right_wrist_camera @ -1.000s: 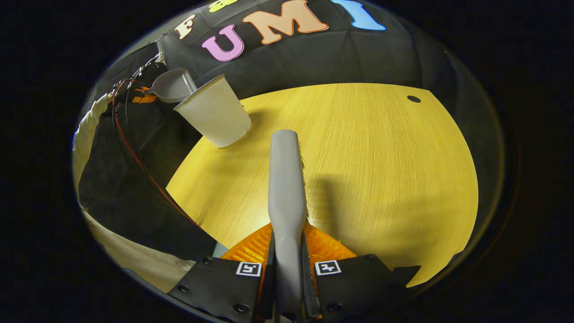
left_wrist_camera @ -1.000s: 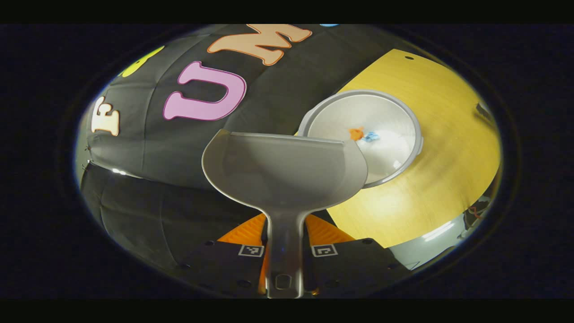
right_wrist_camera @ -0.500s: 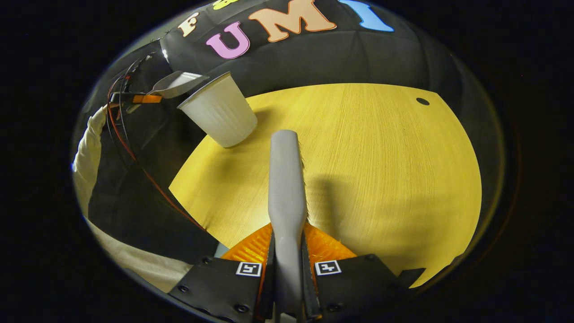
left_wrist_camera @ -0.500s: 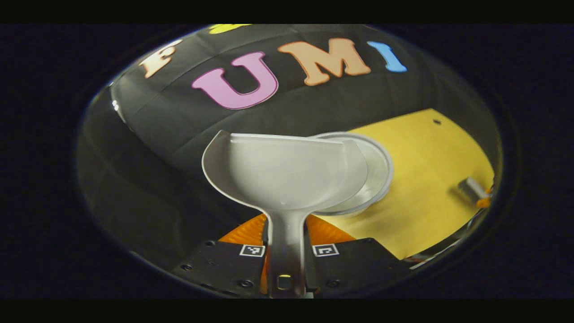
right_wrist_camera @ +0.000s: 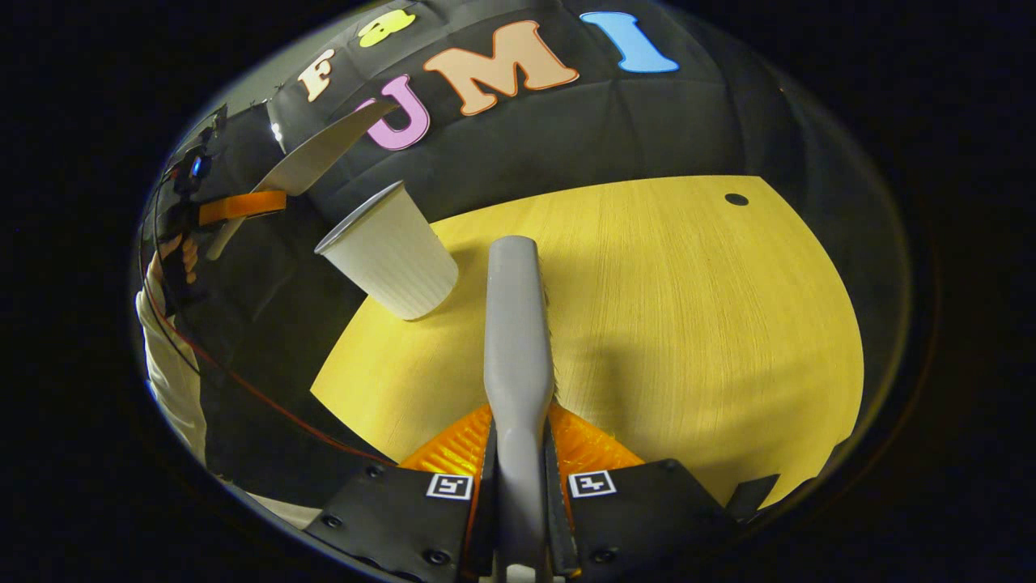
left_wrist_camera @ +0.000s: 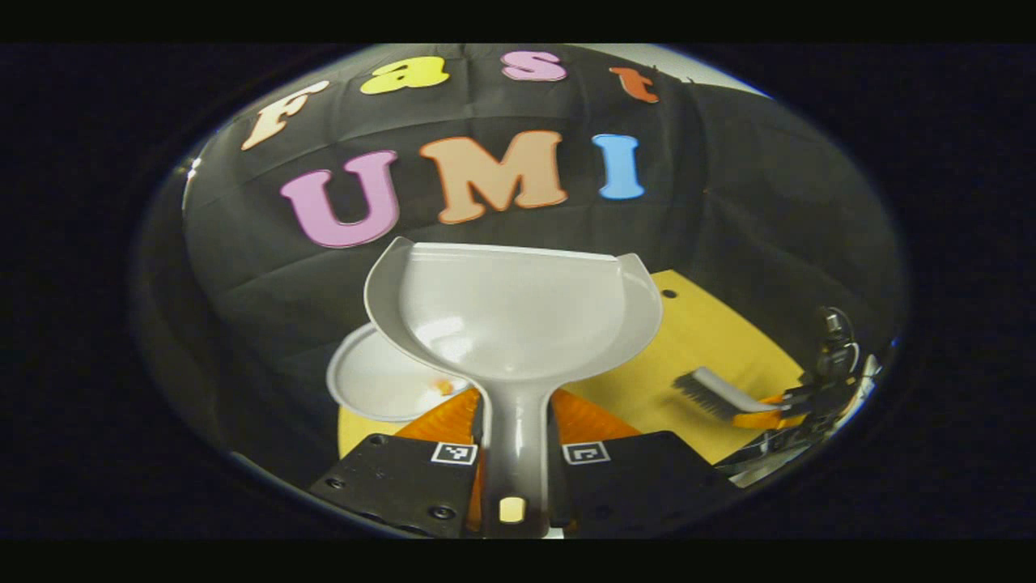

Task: Pick up the small broom and dustpan from the desktop, sweep the trash into the dustpan with the broom, and then empty the trash into the garbage bin.

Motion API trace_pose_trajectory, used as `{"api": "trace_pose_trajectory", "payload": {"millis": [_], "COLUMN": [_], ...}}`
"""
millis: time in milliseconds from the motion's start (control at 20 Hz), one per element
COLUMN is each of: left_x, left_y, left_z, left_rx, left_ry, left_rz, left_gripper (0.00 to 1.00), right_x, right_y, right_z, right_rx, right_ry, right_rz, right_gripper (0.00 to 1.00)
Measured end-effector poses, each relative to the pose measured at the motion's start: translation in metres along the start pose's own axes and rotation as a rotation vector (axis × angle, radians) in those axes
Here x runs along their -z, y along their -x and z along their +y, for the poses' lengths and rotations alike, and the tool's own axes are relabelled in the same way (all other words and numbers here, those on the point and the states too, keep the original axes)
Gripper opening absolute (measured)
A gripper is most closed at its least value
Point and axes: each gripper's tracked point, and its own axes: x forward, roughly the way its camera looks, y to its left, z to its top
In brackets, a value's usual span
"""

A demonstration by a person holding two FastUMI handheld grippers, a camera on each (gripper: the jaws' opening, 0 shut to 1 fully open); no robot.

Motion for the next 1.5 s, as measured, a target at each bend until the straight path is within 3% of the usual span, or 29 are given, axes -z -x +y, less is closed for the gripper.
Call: {"api": "trace_pose_trajectory", "payload": {"millis": [100, 200, 500, 650, 800, 1150, 1300, 1350, 1400, 1450, 1500], "left_x": [0.022, 0.055, 0.192, 0.241, 0.268, 0.29, 0.298, 0.302, 0.301, 0.3, 0.3], "left_y": [-0.021, -0.035, -0.067, -0.066, -0.062, -0.052, -0.05, -0.047, -0.045, -0.046, -0.046], "left_z": [-0.034, -0.052, -0.062, -0.081, -0.09, -0.104, -0.105, -0.108, -0.108, -0.108, -0.109], "left_rx": [0.069, 0.079, -0.063, -0.065, -0.075, -0.101, -0.099, -0.096, -0.101, -0.097, -0.09], "left_ry": [0.055, 0.099, 0.168, 0.265, 0.363, 0.351, 0.342, 0.345, 0.344, 0.339, 0.333], "left_rz": [0.035, 0.095, 0.276, 0.357, 0.396, 0.426, 0.442, 0.45, 0.446, 0.44, 0.435], "left_gripper": [0.26, 0.23, 0.24, 0.24, 0.25, 0.25, 0.31, 0.31, 0.31, 0.34, 0.51], "right_x": [0.0, 0.006, 0.034, 0.034, 0.035, 0.036, 0.046, 0.048, 0.05, 0.054, 0.055], "right_y": [0.0, -0.003, -0.016, -0.037, -0.044, -0.051, -0.055, -0.057, -0.059, -0.06, -0.062], "right_z": [-0.002, -0.002, -0.013, -0.014, -0.01, -0.008, -0.005, -0.003, -0.002, 0.001, 0.003], "right_rx": [0.031, 0.025, 0.131, 0.177, 0.201, 0.221, 0.212, 0.2, 0.19, 0.18, 0.172], "right_ry": [-0.031, -0.061, -0.074, -0.076, -0.083, -0.071, -0.081, -0.091, -0.103, -0.114, -0.12], "right_rz": [0.009, 0.021, 0.104, 0.137, 0.159, 0.203, 0.243, 0.246, 0.25, 0.253, 0.254], "right_gripper": [0.29, 0.29, 0.29, 0.29, 0.29, 0.29, 0.31, 0.27, 0.36, 0.34, 0.5]}}
